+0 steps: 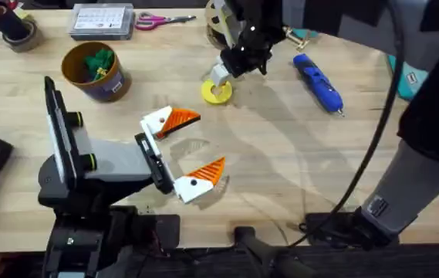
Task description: Pick up the gripper from the table and insert it into the empty holder that is missing its gripper. Then pick up a screw, insert it into the mounting hole, and use the screwdriver to tighten it. Finally, clean up the table by picking up the vegetable and placing it into the bucket.
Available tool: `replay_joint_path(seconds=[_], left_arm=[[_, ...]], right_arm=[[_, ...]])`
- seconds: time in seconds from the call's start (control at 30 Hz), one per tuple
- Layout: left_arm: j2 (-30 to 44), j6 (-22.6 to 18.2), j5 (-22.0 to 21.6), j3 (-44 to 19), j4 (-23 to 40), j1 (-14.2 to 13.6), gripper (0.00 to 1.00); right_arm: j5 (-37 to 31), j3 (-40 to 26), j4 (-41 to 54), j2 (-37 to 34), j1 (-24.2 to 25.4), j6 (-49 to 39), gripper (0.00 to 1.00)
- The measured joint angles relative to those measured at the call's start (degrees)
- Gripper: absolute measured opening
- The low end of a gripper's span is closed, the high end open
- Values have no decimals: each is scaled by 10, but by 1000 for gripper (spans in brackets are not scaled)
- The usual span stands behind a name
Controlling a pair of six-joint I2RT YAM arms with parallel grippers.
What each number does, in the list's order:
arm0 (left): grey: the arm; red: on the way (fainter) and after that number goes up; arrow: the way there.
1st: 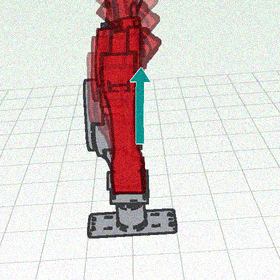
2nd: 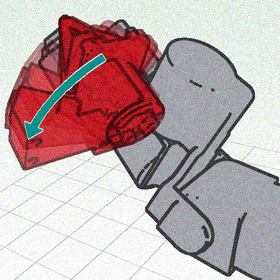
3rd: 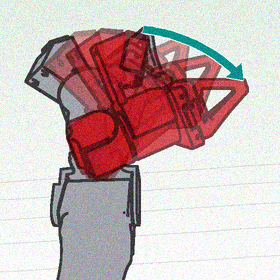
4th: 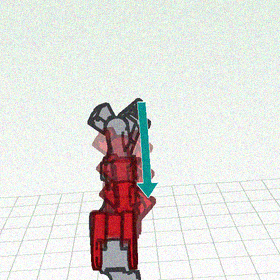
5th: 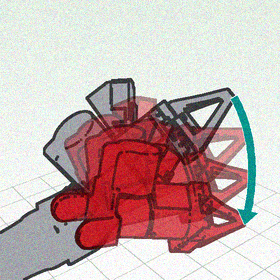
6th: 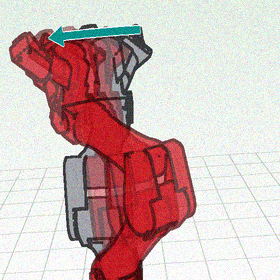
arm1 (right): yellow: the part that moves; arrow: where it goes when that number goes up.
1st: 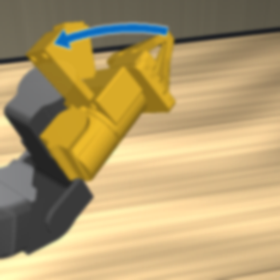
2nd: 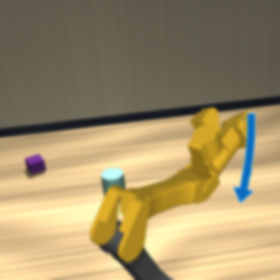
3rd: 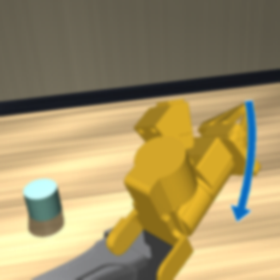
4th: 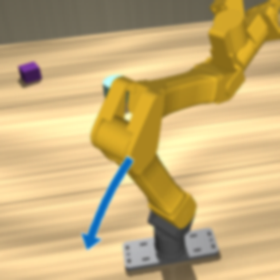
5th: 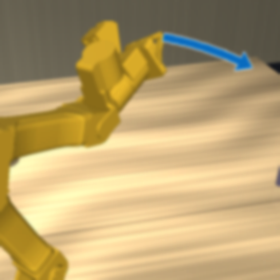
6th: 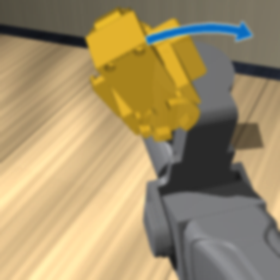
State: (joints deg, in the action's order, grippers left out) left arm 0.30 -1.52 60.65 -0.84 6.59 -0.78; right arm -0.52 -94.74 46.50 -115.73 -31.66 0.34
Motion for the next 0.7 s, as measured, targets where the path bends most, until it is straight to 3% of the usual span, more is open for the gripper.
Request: replay_joint_path(seconds=[0.4,0.5,0.7], left_arm=[[0,0,0,0,0,0,985],[0,0,0,0,0,0,986],[0,0,0,0,0,0,985]], right_arm=[[-1,0,-32,-20,-17,-4,576],[-1,0,-39,-28,-17,-4,468],[-3,-1,-53,-34,-17,-4,422]])
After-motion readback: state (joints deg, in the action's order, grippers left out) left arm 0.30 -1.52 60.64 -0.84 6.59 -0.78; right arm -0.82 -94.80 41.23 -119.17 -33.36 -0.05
